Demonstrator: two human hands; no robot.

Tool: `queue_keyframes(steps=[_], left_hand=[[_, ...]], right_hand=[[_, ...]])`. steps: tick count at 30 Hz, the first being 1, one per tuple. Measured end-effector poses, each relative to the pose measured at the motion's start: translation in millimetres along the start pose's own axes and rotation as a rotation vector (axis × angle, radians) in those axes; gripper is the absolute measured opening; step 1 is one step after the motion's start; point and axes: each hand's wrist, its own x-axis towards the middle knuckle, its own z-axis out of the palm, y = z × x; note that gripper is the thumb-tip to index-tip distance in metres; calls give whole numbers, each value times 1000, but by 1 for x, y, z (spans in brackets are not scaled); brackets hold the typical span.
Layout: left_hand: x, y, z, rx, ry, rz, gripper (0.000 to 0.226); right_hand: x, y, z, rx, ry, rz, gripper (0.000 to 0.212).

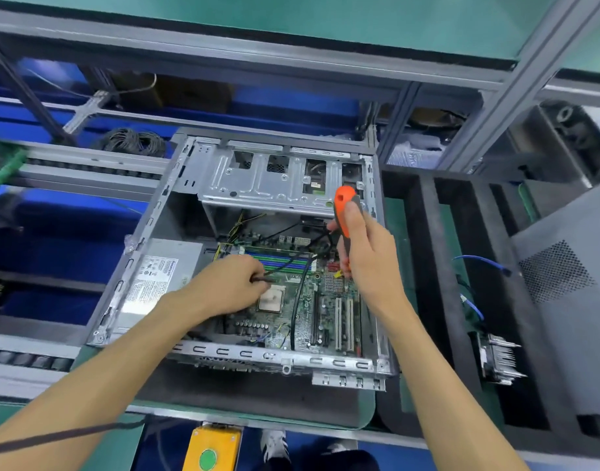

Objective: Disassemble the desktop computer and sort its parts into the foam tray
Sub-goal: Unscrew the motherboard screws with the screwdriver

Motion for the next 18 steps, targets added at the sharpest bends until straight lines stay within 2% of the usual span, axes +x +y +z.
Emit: queue_keyframes(steps=[2, 3, 5, 6, 8, 10, 11, 12, 13, 14, 16, 17, 18], left_hand=[[0, -1, -2, -63, -23, 41, 11], [-2, 2, -3, -146, -111, 77, 22], [-8, 14, -7, -339, -244, 189, 59], [-10, 23, -9, -394, -275, 254, 65], [-7, 39, -9, -448, -371, 360, 61], [-1, 48, -1, -493, -478, 378, 51], [5, 50, 4, -437, -404, 368, 49], [12, 49, 8, -279, -246, 335, 47], [21, 45, 12, -43, -88, 289, 49], [28, 41, 15, 170, -5, 225, 55], [41, 35, 14, 327, -79, 128, 65], [46, 32, 11, 353, -112, 123, 64], [50, 29, 7, 368, -80, 134, 59]], right_hand=[[0, -1, -3, 165, 85, 22, 58], [1, -2, -5, 239, 125, 33, 57], [2, -4, -7, 344, 195, 62, 56], [3, -4, -8, 378, 227, 70, 55], [5, -4, -9, 427, 288, 66, 53], [6, -3, -10, 461, 334, 55, 52], [7, -3, -11, 475, 347, 55, 52], [7, -3, -11, 482, 351, 57, 51], [8, -2, -12, 480, 351, 60, 51], [8, -3, -12, 470, 344, 67, 51], [8, -4, -11, 441, 322, 84, 52], [8, -5, -10, 427, 311, 91, 52], [8, -5, -10, 415, 302, 96, 52]])
